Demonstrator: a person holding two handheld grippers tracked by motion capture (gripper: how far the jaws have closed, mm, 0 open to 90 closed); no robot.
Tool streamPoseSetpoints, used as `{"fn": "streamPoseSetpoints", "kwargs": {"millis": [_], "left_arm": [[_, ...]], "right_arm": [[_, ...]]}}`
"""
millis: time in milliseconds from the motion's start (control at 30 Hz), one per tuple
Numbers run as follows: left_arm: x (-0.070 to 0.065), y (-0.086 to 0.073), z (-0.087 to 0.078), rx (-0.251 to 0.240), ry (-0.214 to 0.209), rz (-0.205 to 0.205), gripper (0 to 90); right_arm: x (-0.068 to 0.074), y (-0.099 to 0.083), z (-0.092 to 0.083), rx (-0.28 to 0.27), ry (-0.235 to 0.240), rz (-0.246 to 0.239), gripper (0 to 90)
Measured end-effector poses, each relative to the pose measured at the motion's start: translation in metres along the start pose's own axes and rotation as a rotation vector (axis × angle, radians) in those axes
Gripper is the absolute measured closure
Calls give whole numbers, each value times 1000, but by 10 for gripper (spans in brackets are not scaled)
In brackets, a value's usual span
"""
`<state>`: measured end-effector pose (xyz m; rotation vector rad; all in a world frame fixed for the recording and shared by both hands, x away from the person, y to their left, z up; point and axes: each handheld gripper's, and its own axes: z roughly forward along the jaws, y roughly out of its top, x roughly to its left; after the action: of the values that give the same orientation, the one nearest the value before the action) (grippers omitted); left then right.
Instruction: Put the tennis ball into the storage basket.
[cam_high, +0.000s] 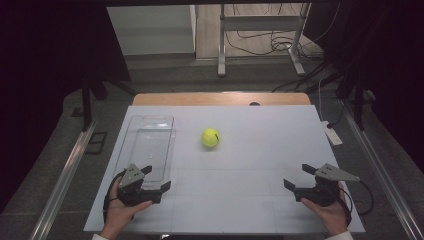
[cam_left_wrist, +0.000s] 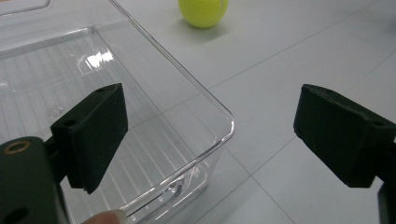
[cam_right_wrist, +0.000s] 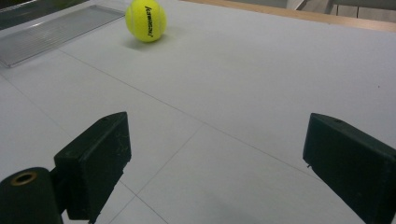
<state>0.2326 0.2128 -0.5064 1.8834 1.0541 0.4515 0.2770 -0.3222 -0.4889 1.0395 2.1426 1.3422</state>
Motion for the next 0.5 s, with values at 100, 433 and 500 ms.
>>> {"fn": "streamPoseSetpoints", "kwargs": {"millis": [100, 433, 500], "left_arm": [[-1, 0, 0, 0, 2, 1, 113], [-4, 1, 0, 1, 3, 6, 113], [-4, 1, 0, 3, 2, 6, 112]], "right_arm": [[-1, -1, 1, 9, 3, -1, 84], [1, -2, 2, 12, 6, -7, 87], [1, -3, 2, 14, 6, -5, 88]]}}
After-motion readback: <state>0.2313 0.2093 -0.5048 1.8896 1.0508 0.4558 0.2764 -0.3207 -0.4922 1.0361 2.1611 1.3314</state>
